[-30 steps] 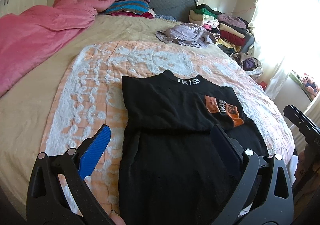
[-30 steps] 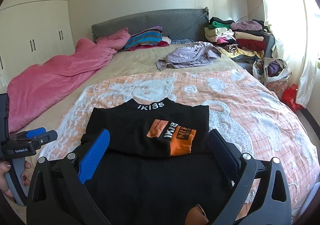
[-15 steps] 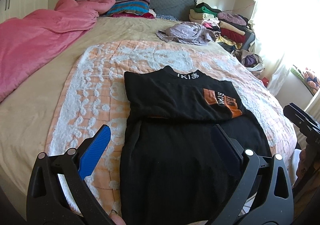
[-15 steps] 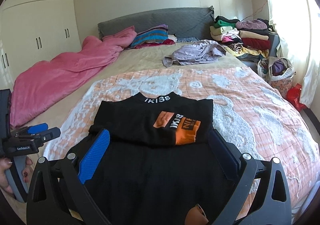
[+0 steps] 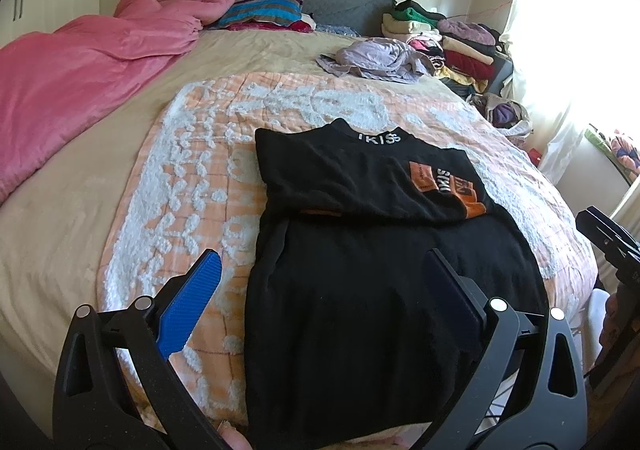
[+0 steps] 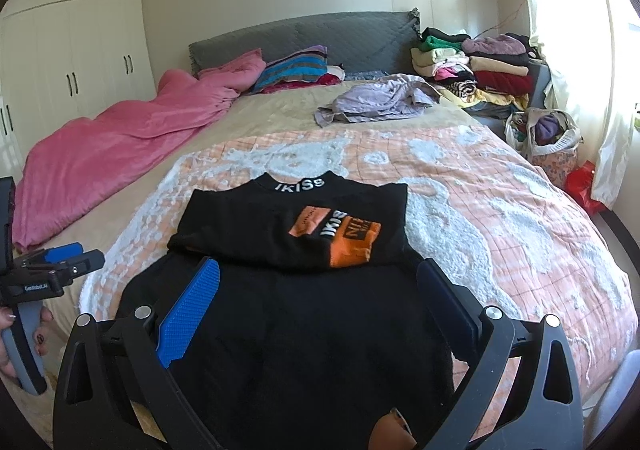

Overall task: Fold small clothes
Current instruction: 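Move both open tools back toward the black shirt's hem, then close the left tool on the hem while the right tool closes on the hem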

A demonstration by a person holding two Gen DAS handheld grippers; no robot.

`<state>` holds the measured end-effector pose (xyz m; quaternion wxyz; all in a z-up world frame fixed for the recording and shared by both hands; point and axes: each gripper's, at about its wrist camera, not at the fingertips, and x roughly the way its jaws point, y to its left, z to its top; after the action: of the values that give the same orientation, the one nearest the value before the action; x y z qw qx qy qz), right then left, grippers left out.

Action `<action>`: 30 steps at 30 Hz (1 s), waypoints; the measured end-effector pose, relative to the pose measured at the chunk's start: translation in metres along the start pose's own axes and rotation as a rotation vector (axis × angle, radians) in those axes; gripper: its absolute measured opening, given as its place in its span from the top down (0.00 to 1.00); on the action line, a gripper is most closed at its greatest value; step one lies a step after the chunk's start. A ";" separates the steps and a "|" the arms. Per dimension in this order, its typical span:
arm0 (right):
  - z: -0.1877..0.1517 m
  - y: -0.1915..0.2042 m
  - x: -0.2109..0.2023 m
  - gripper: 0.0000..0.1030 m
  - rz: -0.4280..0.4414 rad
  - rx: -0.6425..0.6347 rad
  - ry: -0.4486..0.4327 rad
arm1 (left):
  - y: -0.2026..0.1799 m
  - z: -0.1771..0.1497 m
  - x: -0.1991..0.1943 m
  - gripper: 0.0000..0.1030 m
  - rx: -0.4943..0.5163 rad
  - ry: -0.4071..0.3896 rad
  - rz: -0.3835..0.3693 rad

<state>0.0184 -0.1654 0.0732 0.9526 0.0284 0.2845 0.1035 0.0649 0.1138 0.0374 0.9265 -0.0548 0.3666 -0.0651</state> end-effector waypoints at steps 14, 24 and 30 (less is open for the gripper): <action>-0.028 -0.025 0.000 0.05 -0.025 0.030 0.053 | 0.023 -0.035 0.009 0.09 -0.022 0.086 0.074; -0.047 -0.045 0.001 0.05 -0.053 0.049 0.086 | 0.042 -0.065 0.016 0.09 -0.044 0.164 0.088; -0.057 -0.058 0.001 0.05 -0.062 0.066 0.102 | 0.048 -0.080 0.016 0.13 -0.070 0.191 0.046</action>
<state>-0.0015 -0.2217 0.0182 0.9382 0.0456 0.3366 0.0657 0.0257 0.1539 -0.0382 0.8860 -0.0724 0.4566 -0.0359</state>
